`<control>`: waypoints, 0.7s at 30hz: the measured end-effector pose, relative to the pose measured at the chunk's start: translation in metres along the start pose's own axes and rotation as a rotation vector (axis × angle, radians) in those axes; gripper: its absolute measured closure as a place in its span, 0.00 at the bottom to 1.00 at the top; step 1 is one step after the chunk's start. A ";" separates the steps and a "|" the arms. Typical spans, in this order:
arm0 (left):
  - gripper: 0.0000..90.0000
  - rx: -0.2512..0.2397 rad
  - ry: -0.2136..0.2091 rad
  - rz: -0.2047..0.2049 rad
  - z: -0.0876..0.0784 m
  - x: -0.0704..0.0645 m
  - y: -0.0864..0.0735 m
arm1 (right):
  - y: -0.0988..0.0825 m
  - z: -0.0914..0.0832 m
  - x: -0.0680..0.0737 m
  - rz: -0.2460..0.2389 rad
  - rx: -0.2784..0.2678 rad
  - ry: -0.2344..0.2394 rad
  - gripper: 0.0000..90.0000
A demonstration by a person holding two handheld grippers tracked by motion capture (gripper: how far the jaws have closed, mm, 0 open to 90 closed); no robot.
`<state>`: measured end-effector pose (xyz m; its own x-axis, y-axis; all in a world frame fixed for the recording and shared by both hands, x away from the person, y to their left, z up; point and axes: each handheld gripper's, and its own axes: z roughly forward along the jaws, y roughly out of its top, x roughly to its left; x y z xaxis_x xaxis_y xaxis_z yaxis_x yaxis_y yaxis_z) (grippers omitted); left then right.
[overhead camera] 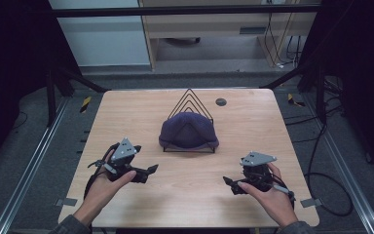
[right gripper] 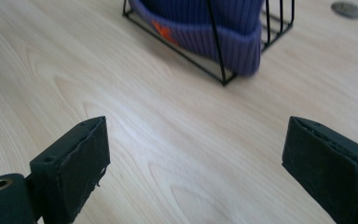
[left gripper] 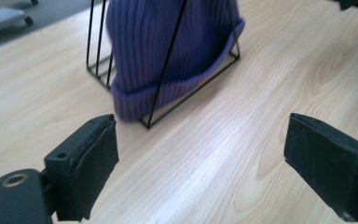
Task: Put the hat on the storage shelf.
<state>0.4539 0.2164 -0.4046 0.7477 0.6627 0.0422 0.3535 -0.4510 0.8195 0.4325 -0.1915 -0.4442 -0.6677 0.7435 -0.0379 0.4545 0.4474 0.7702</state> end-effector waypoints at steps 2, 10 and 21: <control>0.10 0.009 0.003 -0.009 -0.001 0.004 -0.007 | -0.003 0.000 -0.002 -0.003 0.003 -0.008 0.10; 0.10 0.070 0.034 -0.039 0.004 0.020 -0.037 | -0.026 0.005 -0.022 0.051 0.049 -0.038 0.14; 0.10 0.128 0.082 -0.087 0.006 0.042 -0.074 | -0.045 0.007 -0.034 0.102 0.081 -0.048 0.14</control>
<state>0.4626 0.2744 -0.4674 0.6644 0.7469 0.0253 0.4873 -0.4587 0.7430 0.4392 -0.2333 -0.4822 -0.5872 0.8094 0.0062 0.5659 0.4051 0.7181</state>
